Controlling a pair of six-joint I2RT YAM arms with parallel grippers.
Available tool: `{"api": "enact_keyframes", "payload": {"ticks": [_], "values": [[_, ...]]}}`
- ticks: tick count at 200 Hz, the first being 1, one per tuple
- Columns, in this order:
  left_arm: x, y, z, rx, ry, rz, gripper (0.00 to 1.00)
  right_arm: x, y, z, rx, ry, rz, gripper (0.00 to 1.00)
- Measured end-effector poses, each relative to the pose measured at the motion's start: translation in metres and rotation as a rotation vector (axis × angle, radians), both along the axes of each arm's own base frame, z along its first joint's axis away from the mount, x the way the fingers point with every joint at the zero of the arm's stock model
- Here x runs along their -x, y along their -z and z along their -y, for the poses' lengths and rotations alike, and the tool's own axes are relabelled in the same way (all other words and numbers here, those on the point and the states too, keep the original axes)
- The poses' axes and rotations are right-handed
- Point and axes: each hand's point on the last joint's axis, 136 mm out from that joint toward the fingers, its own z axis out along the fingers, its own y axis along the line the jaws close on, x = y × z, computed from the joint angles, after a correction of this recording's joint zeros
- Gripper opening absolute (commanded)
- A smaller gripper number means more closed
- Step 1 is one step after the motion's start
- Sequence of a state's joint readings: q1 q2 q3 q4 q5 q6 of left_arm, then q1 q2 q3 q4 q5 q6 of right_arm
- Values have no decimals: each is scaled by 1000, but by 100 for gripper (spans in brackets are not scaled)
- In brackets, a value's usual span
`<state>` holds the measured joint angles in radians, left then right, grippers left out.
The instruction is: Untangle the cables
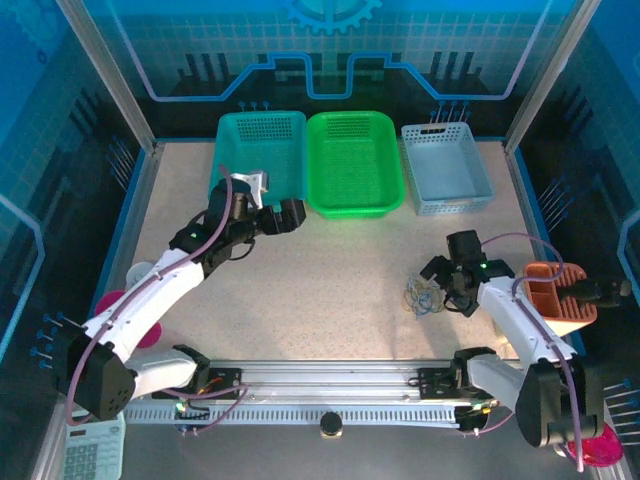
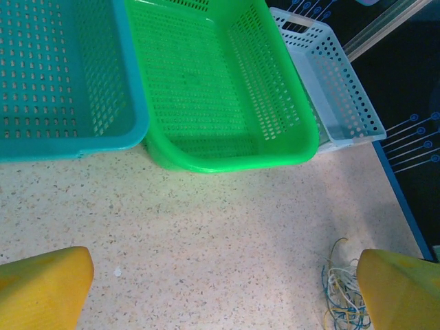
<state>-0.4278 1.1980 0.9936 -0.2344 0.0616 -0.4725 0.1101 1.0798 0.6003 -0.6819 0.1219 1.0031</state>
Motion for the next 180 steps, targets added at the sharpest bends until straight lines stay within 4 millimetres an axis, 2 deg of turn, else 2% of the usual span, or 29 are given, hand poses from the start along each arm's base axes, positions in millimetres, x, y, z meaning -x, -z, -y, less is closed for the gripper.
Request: {"api": "enact_keyframes", "payload": {"ticks": [27,58,89,113,163,180], "values": [[0,-1,1,2,1,3,99,-5,13,-12,-72,14,-8,100],[1,-6,0,6,2,14,99,-14,12,-39,-121,-30,25,100],[6,-19,-2,22,1,48,99,-22,0,-82,-167,-114,63,100],[8,-26,-3,29,-1,67,99,-38,-13,-118,-205,-168,100,100],[10,-26,-7,23,-14,73,99,-75,-25,-202,-278,-286,131,100],[13,-24,-9,17,-22,71,99,-81,-29,-221,-296,-319,150,100]]}}
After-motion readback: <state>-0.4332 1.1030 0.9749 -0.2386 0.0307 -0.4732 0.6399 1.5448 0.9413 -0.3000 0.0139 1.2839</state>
